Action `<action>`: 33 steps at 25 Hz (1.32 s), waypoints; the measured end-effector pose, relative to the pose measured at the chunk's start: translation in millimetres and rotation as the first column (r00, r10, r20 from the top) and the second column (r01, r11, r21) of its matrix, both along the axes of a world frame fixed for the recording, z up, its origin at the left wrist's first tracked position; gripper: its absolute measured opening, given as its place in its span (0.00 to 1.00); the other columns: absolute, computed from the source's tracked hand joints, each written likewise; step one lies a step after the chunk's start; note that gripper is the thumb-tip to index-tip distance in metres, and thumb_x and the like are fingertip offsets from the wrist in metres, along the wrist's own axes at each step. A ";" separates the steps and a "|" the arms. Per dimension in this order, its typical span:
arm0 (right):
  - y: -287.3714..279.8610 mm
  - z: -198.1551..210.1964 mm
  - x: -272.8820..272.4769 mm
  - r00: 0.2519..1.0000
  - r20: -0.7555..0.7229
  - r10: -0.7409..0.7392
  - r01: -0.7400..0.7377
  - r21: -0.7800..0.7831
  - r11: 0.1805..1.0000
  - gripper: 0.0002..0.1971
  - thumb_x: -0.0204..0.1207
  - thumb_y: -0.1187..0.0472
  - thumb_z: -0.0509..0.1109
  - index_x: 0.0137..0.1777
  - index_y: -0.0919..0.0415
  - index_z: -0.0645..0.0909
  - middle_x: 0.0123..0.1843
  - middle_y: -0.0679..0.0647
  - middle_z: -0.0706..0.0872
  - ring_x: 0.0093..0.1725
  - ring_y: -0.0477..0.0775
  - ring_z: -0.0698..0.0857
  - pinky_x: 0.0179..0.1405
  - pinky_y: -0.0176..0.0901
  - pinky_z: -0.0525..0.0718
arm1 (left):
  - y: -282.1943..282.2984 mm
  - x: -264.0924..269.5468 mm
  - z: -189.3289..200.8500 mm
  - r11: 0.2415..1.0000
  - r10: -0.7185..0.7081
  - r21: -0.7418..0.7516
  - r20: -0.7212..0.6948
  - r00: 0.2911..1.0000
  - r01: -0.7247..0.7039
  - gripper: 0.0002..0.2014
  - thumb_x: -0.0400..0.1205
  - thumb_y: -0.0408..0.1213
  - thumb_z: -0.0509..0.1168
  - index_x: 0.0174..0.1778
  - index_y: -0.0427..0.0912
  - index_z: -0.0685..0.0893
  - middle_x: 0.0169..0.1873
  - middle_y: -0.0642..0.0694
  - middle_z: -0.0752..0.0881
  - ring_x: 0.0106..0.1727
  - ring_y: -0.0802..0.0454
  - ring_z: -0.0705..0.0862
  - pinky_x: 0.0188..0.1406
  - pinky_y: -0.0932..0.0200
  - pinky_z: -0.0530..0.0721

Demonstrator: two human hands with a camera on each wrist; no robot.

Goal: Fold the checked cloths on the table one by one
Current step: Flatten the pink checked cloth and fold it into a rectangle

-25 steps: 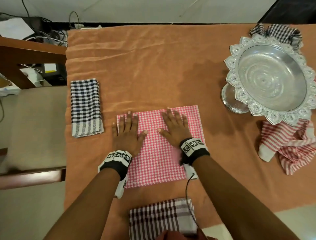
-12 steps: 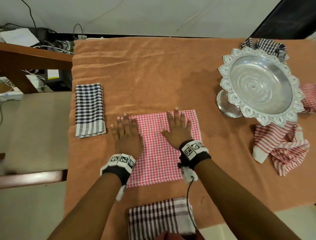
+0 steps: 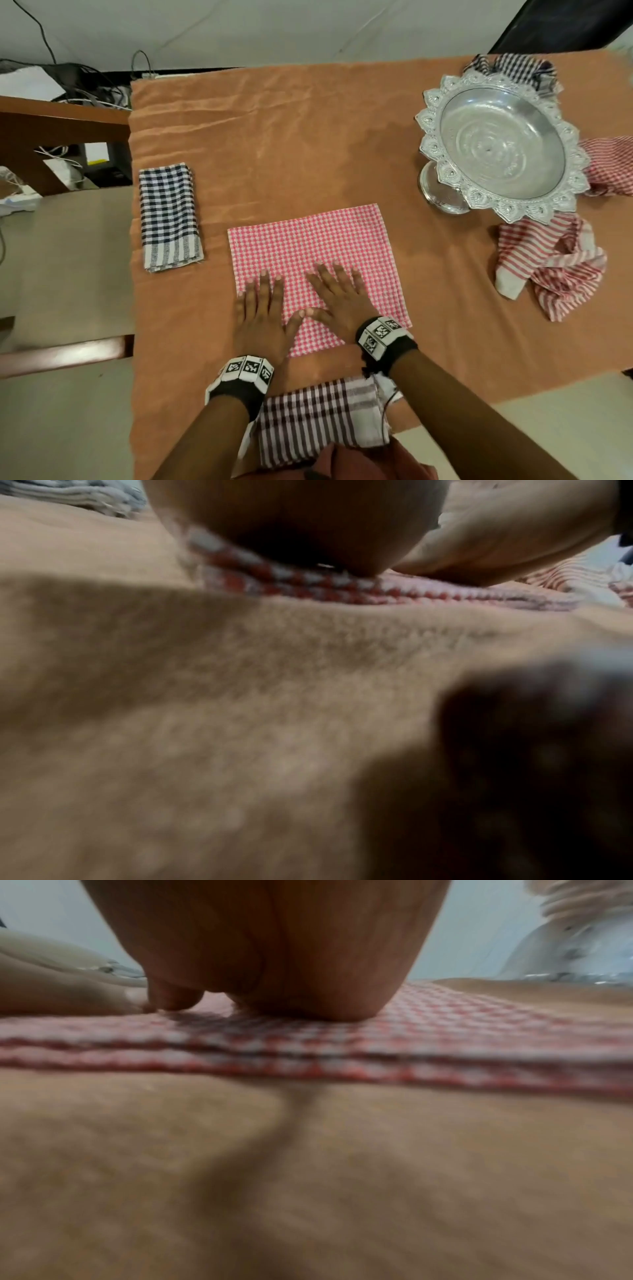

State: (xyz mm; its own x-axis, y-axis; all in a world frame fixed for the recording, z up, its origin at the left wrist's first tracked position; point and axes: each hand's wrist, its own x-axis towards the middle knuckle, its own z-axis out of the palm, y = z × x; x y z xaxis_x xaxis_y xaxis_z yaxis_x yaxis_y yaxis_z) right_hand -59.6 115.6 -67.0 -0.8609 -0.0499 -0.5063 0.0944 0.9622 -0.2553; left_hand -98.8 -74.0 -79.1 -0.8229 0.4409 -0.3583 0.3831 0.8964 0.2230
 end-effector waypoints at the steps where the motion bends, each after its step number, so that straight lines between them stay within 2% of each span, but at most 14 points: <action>1: 20.0 -0.1 7.5 1.000 0.001 -0.031 0.031 0.011 0.999 0.44 0.66 0.25 0.26 0.81 0.44 0.29 0.80 0.46 0.25 0.81 0.56 0.28 0.75 0.60 0.24 | -3.8 -1.0 0.4 1.000 0.014 0.002 -0.004 1.000 -0.014 0.42 0.77 0.71 0.30 0.81 0.48 0.30 0.80 0.45 0.28 0.81 0.45 0.28 0.73 0.49 0.18; 5: 73.2 4.8 28.7 0.987 0.068 -0.147 0.139 0.111 0.984 0.43 0.63 0.23 0.22 0.76 0.44 0.22 0.79 0.46 0.25 0.79 0.50 0.28 0.75 0.59 0.24 | -10.0 -2.5 1.1 0.999 0.049 0.004 0.006 0.999 -0.049 0.44 0.77 0.73 0.32 0.81 0.47 0.29 0.80 0.44 0.29 0.81 0.45 0.29 0.76 0.48 0.21; 8: 68.7 8.3 24.7 0.984 0.088 -0.156 0.147 0.107 0.983 0.42 0.63 0.25 0.22 0.76 0.45 0.22 0.80 0.46 0.25 0.78 0.48 0.26 0.75 0.60 0.24 | -6.9 -4.4 2.3 1.000 0.029 0.000 0.021 0.999 -0.029 0.45 0.75 0.73 0.28 0.79 0.46 0.26 0.79 0.43 0.26 0.80 0.45 0.27 0.77 0.45 0.23; 11: 61.2 14.4 24.2 0.977 0.087 -0.193 0.183 0.113 0.977 0.43 0.65 0.24 0.26 0.75 0.47 0.21 0.79 0.49 0.24 0.80 0.54 0.27 0.73 0.60 0.23 | -5.8 -6.2 9.3 0.999 0.041 -0.002 0.065 0.997 -0.041 0.46 0.71 0.72 0.25 0.78 0.45 0.25 0.77 0.42 0.25 0.79 0.44 0.26 0.74 0.44 0.19; 15: 18.1 21.4 27.4 0.997 0.050 -0.058 0.055 0.054 0.997 0.45 0.67 0.25 0.27 0.79 0.49 0.26 0.78 0.53 0.22 0.77 0.59 0.25 0.76 0.62 0.27 | 22.6 8.1 30.5 0.998 -0.015 0.069 -0.026 1.000 0.016 0.39 0.81 0.61 0.37 0.82 0.42 0.35 0.78 0.41 0.27 0.80 0.40 0.29 0.71 0.44 0.17; 17: -5.7 17.9 31.2 0.996 0.066 0.057 -0.059 0.031 0.998 0.44 0.69 0.26 0.26 0.82 0.48 0.30 0.78 0.53 0.23 0.78 0.60 0.25 0.77 0.60 0.26 | 30.9 24.1 24.3 0.992 -0.115 0.056 0.027 0.993 0.113 0.38 0.84 0.56 0.43 0.79 0.43 0.27 0.76 0.43 0.23 0.79 0.39 0.25 0.74 0.42 0.20; 19: -6.3 12.5 35.8 0.992 0.076 0.096 -0.098 0.027 0.995 0.42 0.68 0.26 0.25 0.80 0.46 0.28 0.78 0.51 0.23 0.78 0.58 0.24 0.73 0.56 0.22 | 23.2 28.4 11.3 0.987 -0.154 0.046 0.070 0.986 0.151 0.35 0.84 0.58 0.38 0.79 0.49 0.26 0.78 0.46 0.25 0.80 0.40 0.26 0.77 0.40 0.26; 21: 14.1 9.2 44.6 0.993 0.086 0.081 -0.084 0.031 0.996 0.40 0.66 0.28 0.26 0.78 0.43 0.26 0.77 0.49 0.22 0.78 0.57 0.24 0.71 0.54 0.20 | 7.2 22.2 3.7 0.986 -0.167 -0.006 0.075 0.983 0.167 0.32 0.83 0.62 0.32 0.82 0.55 0.34 0.83 0.48 0.38 0.82 0.42 0.33 0.77 0.39 0.30; 22: 28.7 8.3 51.7 0.995 0.092 0.043 -0.047 0.040 0.998 0.40 0.66 0.27 0.27 0.78 0.42 0.26 0.77 0.49 0.22 0.79 0.58 0.25 0.72 0.55 0.21 | 0.2 17.5 4.2 0.982 -0.179 -0.044 0.098 0.979 0.184 0.33 0.82 0.65 0.29 0.82 0.58 0.34 0.83 0.49 0.37 0.82 0.42 0.32 0.76 0.41 0.27; 24: 60.1 9.0 62.1 0.992 0.119 -0.051 0.040 0.095 0.995 0.42 0.64 0.24 0.24 0.77 0.41 0.24 0.78 0.49 0.22 0.80 0.59 0.26 0.74 0.58 0.24 | -4.4 12.5 6.4 0.979 -0.195 -0.038 0.130 0.972 0.201 0.37 0.73 0.71 0.21 0.78 0.60 0.25 0.78 0.53 0.25 0.79 0.42 0.22 0.70 0.46 0.16; 27: 76.9 13.5 67.7 0.976 0.174 -0.129 0.109 0.118 0.987 0.49 0.54 0.20 0.15 0.75 0.42 0.21 0.78 0.48 0.21 0.79 0.58 0.24 0.75 0.60 0.25 | -2.5 9.6 9.2 0.979 -0.200 0.000 0.149 0.968 0.202 0.40 0.69 0.71 0.19 0.76 0.58 0.23 0.76 0.52 0.21 0.77 0.43 0.20 0.66 0.48 0.12; 29: 72.4 17.0 66.3 0.972 0.174 -0.156 0.137 0.116 0.984 0.49 0.55 0.19 0.18 0.77 0.41 0.22 0.78 0.48 0.21 0.79 0.58 0.24 0.74 0.61 0.24 | -4.6 7.8 12.1 0.978 -0.207 0.001 0.155 0.966 0.210 0.41 0.73 0.72 0.23 0.80 0.56 0.27 0.78 0.49 0.23 0.79 0.42 0.24 0.71 0.47 0.17; 31: 64.0 25.3 62.5 0.973 0.148 -0.178 0.155 0.158 0.975 0.44 0.70 0.23 0.32 0.82 0.43 0.31 0.79 0.49 0.25 0.80 0.59 0.26 0.73 0.63 0.24 | -12.9 3.5 24.3 0.985 -0.173 0.020 0.135 0.976 0.172 0.38 0.79 0.65 0.33 0.85 0.52 0.41 0.81 0.45 0.30 0.84 0.41 0.35 0.77 0.45 0.30; 33: 53.1 40.3 54.8 0.977 0.031 -0.209 0.201 0.167 0.965 0.34 0.82 0.37 0.48 0.84 0.49 0.50 0.86 0.52 0.43 0.85 0.60 0.42 0.79 0.61 0.35 | -23.4 4.2 40.3 0.989 0.052 0.131 0.088 0.995 -0.063 0.30 0.85 0.54 0.49 0.83 0.48 0.58 0.85 0.43 0.47 0.83 0.40 0.54 0.81 0.45 0.52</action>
